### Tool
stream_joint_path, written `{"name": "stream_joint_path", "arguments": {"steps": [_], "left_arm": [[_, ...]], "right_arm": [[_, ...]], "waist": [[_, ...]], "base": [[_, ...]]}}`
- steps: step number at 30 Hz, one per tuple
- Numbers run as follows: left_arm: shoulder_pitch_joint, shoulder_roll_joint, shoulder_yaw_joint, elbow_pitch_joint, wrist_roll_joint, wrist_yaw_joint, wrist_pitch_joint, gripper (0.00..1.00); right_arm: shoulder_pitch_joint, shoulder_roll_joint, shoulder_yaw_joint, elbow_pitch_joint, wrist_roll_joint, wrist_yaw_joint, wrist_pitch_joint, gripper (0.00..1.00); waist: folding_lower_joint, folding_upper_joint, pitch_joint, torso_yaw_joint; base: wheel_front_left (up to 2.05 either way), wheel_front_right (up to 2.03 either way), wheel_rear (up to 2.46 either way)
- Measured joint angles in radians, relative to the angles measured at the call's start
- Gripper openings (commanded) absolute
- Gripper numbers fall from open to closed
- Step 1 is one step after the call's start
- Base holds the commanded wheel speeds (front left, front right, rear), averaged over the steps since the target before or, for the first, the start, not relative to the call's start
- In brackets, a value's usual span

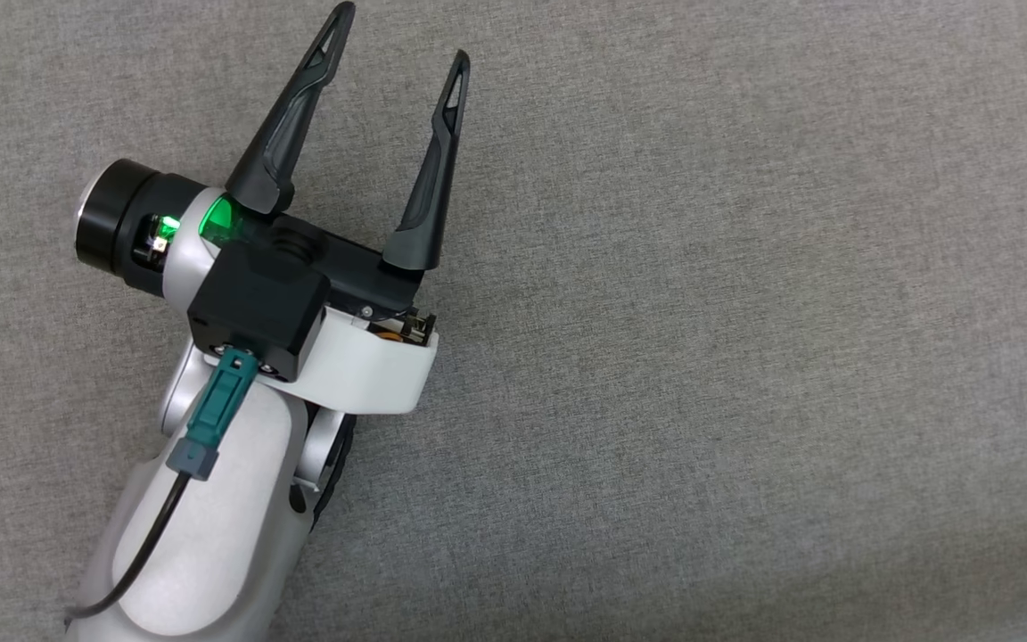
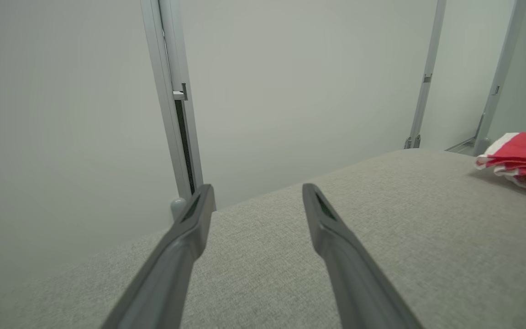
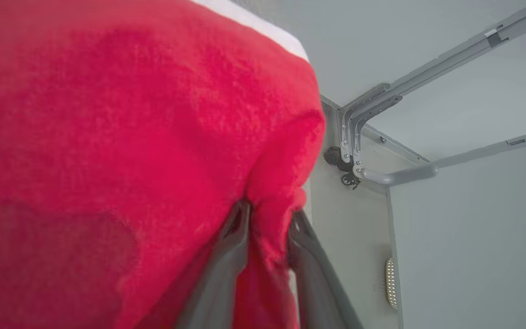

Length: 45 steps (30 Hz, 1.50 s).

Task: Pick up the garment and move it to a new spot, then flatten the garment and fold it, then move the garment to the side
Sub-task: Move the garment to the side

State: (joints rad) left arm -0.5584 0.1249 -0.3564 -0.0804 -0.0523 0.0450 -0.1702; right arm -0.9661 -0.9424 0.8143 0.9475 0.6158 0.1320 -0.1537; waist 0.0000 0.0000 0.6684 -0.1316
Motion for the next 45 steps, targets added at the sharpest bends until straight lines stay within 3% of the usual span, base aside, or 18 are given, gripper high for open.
{"name": "stream_joint_path", "arguments": {"steps": [6, 9, 15, 21, 24, 31, 45], "left_arm": [[0.003, -0.001, -0.004, 0.021, -0.007, 0.006, -0.011, 1.00], [0.028, 0.006, 0.006, 0.036, -0.018, 0.011, -0.016, 1.00], [0.101, 0.024, 0.035, 0.057, -0.049, 0.032, -0.025, 1.00], [0.195, 0.035, 0.059, 0.067, -0.086, 0.051, -0.027, 1.00], [0.239, 0.035, 0.065, 0.067, -0.100, 0.063, -0.027, 1.00], [0.320, 0.036, 0.099, 0.066, -0.137, 0.094, -0.033, 1.00], [0.493, 0.040, 0.158, 0.110, -0.208, 0.125, -0.063, 1.00]], "right_arm": [[-0.002, 0.104, -0.109, 0.127, 0.097, 0.000, -0.086, 1.00], [0.048, 0.147, -0.173, 0.131, 0.147, 0.000, -0.104, 1.00], [0.207, 0.227, -0.445, -0.083, 0.127, 0.000, -0.107, 1.00], [0.478, 0.425, -0.708, -0.345, -0.035, 0.000, -0.107, 1.00], [0.587, 0.519, -0.784, -0.462, -0.110, -0.001, -0.107, 1.00], [0.724, 0.637, -0.803, -0.648, -0.217, -0.001, -0.107, 1.00], [0.866, 0.703, -0.797, -0.813, -0.301, -0.001, -0.053, 1.00]], "waist": [[0.0000, 0.0000, -0.015, 0.000], [0.0000, 0.0000, -0.043, -0.008], [0.0000, 0.0000, -0.119, -0.034], [0.0000, 0.0000, -0.212, -0.055], [0.0000, 0.0000, -0.257, -0.058], [0.0000, 0.0000, -0.334, -0.018], [0.0000, 0.0000, -0.478, 0.136]], "base": [[0.00, 0.00, 0.00], [0.00, 0.00, 0.00], [0.00, 0.00, 0.00], [0.00, 0.00, 0.00], [0.00, 0.00, 0.00], [0.00, 0.00, 0.00], [0.00, 0.00, 0.00]]}}
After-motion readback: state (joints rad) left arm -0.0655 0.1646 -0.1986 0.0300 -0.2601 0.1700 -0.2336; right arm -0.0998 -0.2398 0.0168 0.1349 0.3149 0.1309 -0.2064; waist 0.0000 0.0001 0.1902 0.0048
